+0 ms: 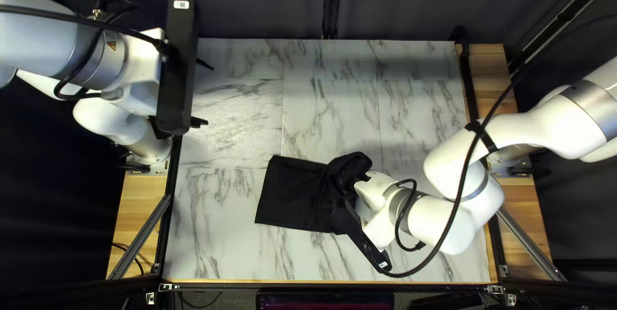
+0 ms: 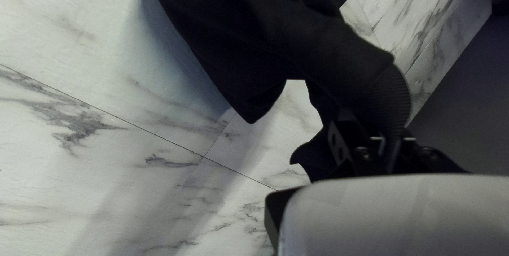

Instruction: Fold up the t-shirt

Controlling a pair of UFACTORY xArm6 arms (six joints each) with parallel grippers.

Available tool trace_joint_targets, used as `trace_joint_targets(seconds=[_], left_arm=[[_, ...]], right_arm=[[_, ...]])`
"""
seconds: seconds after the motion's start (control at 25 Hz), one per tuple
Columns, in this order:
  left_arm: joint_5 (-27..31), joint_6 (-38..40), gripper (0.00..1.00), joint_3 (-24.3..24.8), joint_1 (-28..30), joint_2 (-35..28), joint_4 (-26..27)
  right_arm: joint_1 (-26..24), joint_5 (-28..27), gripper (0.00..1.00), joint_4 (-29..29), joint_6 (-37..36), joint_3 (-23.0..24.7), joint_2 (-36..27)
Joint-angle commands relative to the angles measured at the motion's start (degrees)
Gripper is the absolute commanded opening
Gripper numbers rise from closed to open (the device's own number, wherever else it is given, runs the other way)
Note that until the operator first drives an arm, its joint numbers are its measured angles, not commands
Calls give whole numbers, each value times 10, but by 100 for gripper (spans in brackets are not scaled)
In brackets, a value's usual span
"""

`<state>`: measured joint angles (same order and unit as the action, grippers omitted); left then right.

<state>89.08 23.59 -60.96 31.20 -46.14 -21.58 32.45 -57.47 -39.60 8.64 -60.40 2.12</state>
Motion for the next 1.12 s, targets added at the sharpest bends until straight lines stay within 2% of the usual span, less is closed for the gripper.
trace_joint_targets(seconds=[0.04, 0.36, 0.72, 1.12], left_arm=[[0, 0, 100, 0, 0, 0, 0], [0, 0, 100, 0, 0, 0, 0], [0, 0, 100, 0, 0, 0, 0], [0, 0, 100, 0, 0, 0, 0]], right_arm=[[0, -9, 0, 4, -9, -9, 0], [-21, 5, 0, 0, -44, -46, 35], [-63, 80, 0, -37, -88, -93, 109], [-86, 169, 0, -71, -105, -133, 202]])
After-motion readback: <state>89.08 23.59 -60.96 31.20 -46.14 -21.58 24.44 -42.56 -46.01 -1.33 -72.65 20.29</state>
